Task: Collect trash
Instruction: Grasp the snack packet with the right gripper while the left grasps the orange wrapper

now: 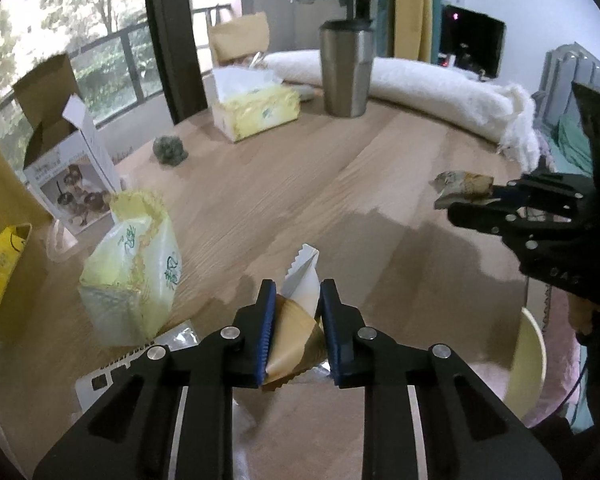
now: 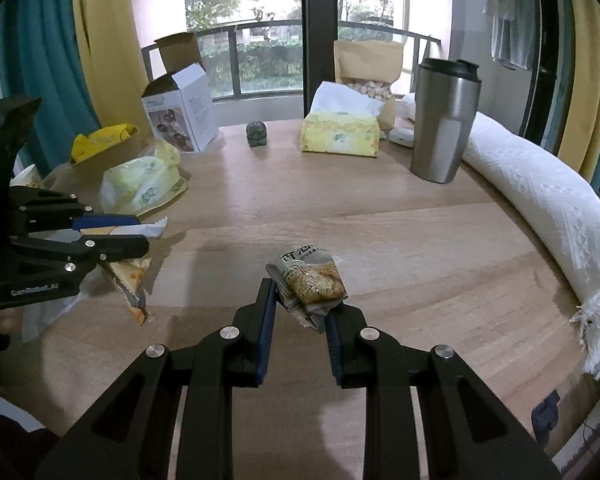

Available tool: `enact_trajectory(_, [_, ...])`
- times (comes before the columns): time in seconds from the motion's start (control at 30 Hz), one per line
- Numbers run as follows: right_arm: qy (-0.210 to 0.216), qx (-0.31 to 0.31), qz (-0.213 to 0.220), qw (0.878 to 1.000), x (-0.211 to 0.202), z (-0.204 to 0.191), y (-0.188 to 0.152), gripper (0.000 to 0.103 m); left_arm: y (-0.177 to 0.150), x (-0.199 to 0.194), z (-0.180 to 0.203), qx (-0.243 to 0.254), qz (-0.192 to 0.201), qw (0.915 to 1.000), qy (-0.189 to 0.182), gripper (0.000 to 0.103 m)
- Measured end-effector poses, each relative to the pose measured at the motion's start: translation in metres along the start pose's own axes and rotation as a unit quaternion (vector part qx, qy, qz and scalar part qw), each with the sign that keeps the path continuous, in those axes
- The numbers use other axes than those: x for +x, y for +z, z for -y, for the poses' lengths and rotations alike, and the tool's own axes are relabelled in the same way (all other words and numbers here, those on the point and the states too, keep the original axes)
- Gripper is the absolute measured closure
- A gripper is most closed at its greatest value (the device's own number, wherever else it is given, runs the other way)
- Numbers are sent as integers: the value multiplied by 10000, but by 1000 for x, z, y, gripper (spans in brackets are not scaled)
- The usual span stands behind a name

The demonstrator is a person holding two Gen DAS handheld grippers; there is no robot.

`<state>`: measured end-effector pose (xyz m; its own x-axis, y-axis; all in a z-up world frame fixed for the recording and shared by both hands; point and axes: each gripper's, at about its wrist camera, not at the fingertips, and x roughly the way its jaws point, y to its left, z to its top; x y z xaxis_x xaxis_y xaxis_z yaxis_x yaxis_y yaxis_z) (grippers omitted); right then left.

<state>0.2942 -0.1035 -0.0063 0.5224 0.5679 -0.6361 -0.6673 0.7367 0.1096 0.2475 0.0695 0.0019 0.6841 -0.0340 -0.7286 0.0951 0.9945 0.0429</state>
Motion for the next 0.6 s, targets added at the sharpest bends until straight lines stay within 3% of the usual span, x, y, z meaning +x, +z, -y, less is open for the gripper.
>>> enact_trajectory(0.6, [-290, 55, 245, 9993, -70, -6, -40, 80, -20, -63, 62, 314, 566, 9974, -308, 79])
